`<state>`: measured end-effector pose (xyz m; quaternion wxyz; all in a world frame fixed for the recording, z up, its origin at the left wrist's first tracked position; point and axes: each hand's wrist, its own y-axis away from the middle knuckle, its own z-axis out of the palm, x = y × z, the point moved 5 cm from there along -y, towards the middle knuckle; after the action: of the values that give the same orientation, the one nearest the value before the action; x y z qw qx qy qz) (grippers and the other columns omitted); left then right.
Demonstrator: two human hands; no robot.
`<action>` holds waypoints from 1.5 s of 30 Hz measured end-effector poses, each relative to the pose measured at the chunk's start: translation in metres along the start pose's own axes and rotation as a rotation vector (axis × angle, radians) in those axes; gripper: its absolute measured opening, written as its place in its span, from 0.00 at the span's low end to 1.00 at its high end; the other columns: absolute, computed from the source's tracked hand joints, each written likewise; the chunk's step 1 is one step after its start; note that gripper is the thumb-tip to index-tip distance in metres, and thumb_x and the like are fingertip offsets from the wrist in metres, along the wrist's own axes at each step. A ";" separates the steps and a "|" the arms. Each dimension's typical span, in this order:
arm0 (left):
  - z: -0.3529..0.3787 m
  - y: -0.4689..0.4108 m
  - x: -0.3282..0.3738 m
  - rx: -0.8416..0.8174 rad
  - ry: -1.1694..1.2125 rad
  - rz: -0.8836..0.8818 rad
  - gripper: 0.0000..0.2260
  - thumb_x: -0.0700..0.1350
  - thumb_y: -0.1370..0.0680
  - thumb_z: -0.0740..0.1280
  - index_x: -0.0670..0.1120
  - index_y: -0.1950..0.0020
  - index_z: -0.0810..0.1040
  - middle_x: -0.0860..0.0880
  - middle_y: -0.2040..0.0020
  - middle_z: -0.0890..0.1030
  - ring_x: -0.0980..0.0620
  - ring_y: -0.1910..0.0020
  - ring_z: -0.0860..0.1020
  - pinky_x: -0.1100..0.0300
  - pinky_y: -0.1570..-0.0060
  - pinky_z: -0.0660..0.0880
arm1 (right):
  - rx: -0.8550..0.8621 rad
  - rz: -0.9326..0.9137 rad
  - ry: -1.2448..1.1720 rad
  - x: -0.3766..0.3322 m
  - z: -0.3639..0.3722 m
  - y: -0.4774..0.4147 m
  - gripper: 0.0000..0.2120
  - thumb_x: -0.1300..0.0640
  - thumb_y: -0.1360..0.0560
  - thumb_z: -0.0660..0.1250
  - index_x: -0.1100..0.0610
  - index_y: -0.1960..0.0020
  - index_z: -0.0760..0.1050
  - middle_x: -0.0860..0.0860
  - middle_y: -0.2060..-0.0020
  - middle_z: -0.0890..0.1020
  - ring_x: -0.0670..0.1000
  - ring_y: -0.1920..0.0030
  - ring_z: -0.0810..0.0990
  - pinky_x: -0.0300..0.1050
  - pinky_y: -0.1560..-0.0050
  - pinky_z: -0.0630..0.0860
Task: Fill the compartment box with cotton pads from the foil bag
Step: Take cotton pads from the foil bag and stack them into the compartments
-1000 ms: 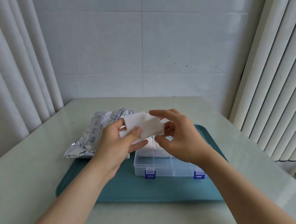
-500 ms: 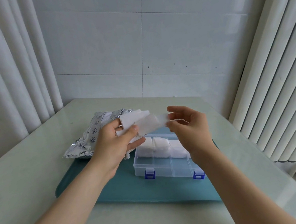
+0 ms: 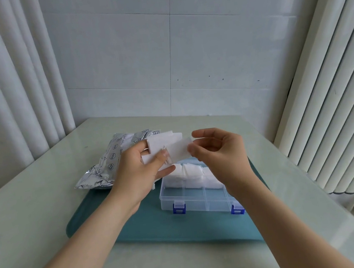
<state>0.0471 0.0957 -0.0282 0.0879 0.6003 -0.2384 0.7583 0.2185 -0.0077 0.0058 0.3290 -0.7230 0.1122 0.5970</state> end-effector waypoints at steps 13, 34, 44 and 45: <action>0.006 0.003 0.001 -0.091 0.018 -0.008 0.10 0.39 0.19 0.71 0.44 0.38 0.84 0.49 0.42 0.87 0.47 0.43 0.87 0.53 0.48 0.85 | -0.108 -0.061 0.241 0.007 0.007 -0.002 0.16 0.56 0.25 0.79 0.45 0.40 0.82 0.50 0.57 0.86 0.47 0.57 0.84 0.45 0.48 0.83; 0.016 0.008 -0.004 -0.154 0.188 -0.298 0.21 0.52 0.11 0.53 0.42 0.32 0.80 0.38 0.40 0.86 0.41 0.37 0.84 0.43 0.39 0.82 | -0.369 -0.137 0.173 0.004 0.025 0.006 0.06 0.59 0.24 0.78 0.50 0.48 0.87 0.59 0.63 0.84 0.55 0.64 0.76 0.51 0.58 0.78; 0.022 0.011 -0.003 -0.267 0.035 -0.234 0.13 0.38 0.15 0.62 0.40 0.33 0.81 0.37 0.37 0.84 0.43 0.44 0.83 0.44 0.35 0.80 | -0.213 -0.337 0.527 0.003 0.029 0.010 0.15 0.56 0.27 0.80 0.48 0.42 0.85 0.44 0.46 0.77 0.45 0.65 0.79 0.31 0.60 0.72; 0.022 0.012 -0.004 -0.276 0.008 -0.228 0.13 0.37 0.16 0.63 0.40 0.34 0.82 0.37 0.38 0.85 0.42 0.43 0.84 0.43 0.34 0.80 | -0.201 -0.368 0.576 0.002 0.030 0.011 0.17 0.55 0.27 0.80 0.46 0.40 0.83 0.43 0.45 0.75 0.46 0.65 0.79 0.32 0.60 0.73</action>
<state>0.0626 0.0758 -0.0310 0.2558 0.6025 -0.2703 0.7060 0.1892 0.0024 -0.0016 0.3130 -0.8985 0.0087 0.3076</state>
